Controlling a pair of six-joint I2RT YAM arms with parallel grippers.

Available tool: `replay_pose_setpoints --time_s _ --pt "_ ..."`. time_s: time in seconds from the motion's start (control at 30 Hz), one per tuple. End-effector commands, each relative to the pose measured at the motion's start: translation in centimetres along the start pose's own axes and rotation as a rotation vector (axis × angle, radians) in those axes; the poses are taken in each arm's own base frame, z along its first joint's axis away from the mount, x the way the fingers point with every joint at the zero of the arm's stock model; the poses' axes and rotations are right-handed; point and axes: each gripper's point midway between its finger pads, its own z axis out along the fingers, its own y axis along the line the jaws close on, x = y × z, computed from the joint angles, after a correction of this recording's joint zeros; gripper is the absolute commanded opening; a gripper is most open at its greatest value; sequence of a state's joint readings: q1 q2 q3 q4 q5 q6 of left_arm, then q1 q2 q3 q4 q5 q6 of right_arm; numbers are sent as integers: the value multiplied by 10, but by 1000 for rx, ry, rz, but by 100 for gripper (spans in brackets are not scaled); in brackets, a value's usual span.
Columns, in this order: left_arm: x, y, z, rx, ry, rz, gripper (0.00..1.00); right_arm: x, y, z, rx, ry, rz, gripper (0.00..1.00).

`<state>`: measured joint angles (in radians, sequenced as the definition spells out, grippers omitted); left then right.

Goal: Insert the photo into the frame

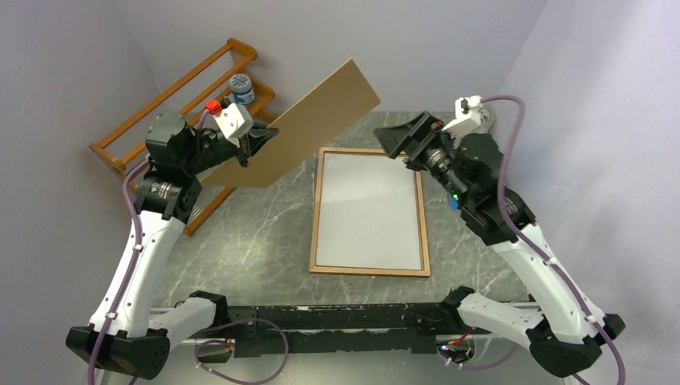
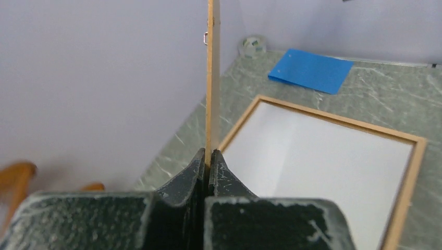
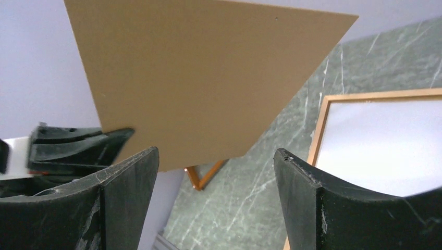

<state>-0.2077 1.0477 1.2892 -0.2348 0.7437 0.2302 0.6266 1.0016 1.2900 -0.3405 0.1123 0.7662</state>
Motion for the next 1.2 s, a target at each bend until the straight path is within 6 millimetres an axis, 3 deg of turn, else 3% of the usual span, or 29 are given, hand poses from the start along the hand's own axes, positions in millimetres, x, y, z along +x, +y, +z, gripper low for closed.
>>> replay_pose_setpoints --time_s 0.0,0.2,0.37,0.53,0.7,0.8,0.9,1.03,1.07,1.17 --pt "-85 -5 0 81 -294 427 3 -37 15 -27 9 -75 3 84" --pt "-95 -12 14 132 -362 675 3 -56 18 -42 53 -120 72 85" --pt "-97 -3 29 153 -380 811 3 -85 27 -44 72 -216 202 85" --pt "-85 7 39 143 -334 960 3 -114 21 -60 124 -340 283 85" --pt "-90 14 40 44 -375 1149 3 -144 30 -71 118 -440 183 85" --pt "-94 5 41 76 -401 1211 3 -149 47 -53 96 -388 -3 85" --pt "-90 -8 42 110 -414 1284 2 -150 49 -29 140 -314 -163 86" --pt "-79 -26 46 145 -410 1365 2 -138 40 7 101 -144 -279 87" --pt "-68 -33 46 198 -381 1353 3 -132 36 16 76 -91 -284 87" --pt "-66 -49 44 234 -400 1361 2 -114 20 37 3 53 -281 87"
